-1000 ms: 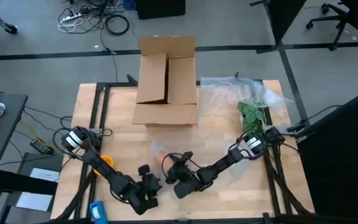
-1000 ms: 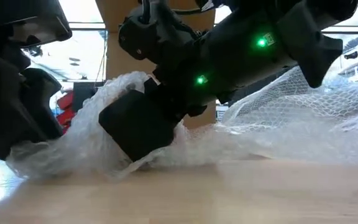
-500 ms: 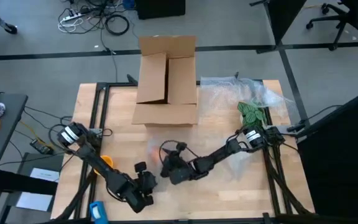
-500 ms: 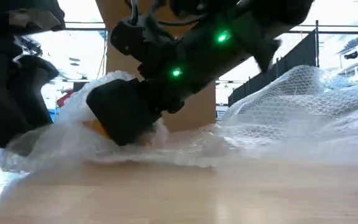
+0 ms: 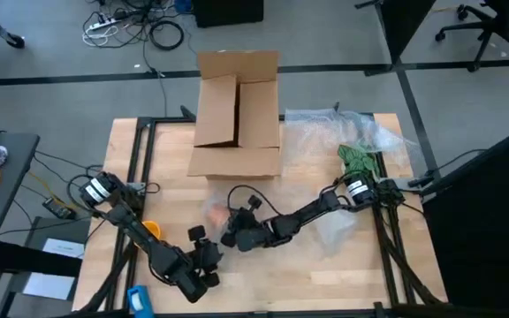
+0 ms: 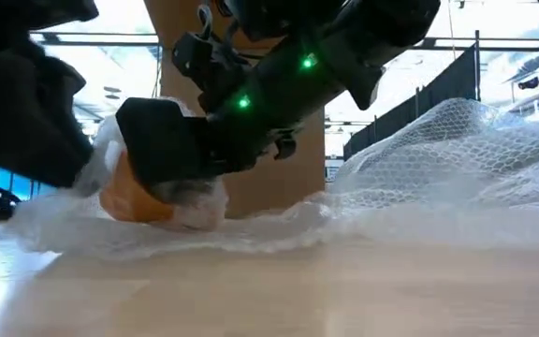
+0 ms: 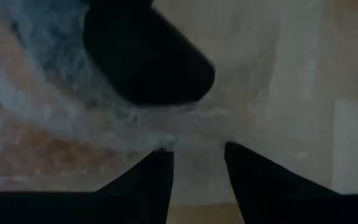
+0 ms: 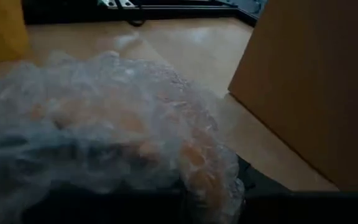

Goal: Wrap mug
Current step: Wrap the orange cup with the bubble wrap

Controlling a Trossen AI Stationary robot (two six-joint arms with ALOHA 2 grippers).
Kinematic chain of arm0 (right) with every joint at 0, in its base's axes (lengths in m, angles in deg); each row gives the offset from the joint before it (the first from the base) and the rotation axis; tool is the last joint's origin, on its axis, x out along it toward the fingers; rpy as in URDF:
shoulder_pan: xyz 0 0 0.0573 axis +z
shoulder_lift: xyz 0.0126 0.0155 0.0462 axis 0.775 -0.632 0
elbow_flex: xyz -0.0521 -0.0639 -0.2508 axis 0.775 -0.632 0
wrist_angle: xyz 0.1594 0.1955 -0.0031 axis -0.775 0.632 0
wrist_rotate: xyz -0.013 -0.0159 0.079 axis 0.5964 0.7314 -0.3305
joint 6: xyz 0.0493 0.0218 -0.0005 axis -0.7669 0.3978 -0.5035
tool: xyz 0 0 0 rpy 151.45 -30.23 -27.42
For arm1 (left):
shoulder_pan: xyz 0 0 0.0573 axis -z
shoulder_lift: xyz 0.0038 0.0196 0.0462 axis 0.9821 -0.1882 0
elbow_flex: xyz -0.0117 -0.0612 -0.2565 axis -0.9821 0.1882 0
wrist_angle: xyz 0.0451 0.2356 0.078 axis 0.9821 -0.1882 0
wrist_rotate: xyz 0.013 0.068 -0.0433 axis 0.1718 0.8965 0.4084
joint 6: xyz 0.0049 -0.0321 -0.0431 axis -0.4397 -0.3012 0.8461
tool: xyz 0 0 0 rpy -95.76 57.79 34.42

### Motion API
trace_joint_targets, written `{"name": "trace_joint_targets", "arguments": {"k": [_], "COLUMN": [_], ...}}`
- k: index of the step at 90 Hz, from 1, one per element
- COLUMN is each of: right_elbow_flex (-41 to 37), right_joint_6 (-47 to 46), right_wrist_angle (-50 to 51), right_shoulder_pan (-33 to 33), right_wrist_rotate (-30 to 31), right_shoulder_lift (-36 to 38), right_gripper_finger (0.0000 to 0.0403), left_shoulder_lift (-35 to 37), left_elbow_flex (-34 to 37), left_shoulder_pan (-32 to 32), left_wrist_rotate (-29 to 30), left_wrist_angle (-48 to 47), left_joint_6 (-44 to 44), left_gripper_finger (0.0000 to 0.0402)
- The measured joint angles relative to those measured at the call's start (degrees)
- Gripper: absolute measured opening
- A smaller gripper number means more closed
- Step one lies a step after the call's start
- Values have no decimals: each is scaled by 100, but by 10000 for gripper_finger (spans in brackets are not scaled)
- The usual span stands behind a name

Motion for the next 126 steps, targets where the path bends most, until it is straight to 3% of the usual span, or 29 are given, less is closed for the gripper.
{"name": "trace_joint_targets", "arguments": {"k": [40, 53, 68, 109, 126], "right_elbow_flex": [-7, -5, -4, -7, -4], "right_joint_6": [-324, 239, 753, 1241, 1257], "right_wrist_angle": [-182, -209, -187, -81, 305], "right_shoulder_pan": [-63, -38, 47, 168, 203], "right_wrist_rotate": [-294, -596, -807, -1625, -2002], "right_shoulder_lift": [-7, -7, -7, -9, -7], "right_gripper_finger": [8, 22, 72, 258, 302], "left_shoulder_lift": [-2, -4, -6, -22, -197], "left_elbow_flex": [0, 0, -2, -7, -4], "left_shoulder_pan": [4, 7, 13, 19, 8], "left_wrist_rotate": [325, 324, 246, 353, 409], "left_wrist_angle": [581, 628, 666, 709, 795], "left_joint_6": [-45, -129, -120, -116, -109], "left_gripper_finger": [131, 131, 131, 131, 131]}}
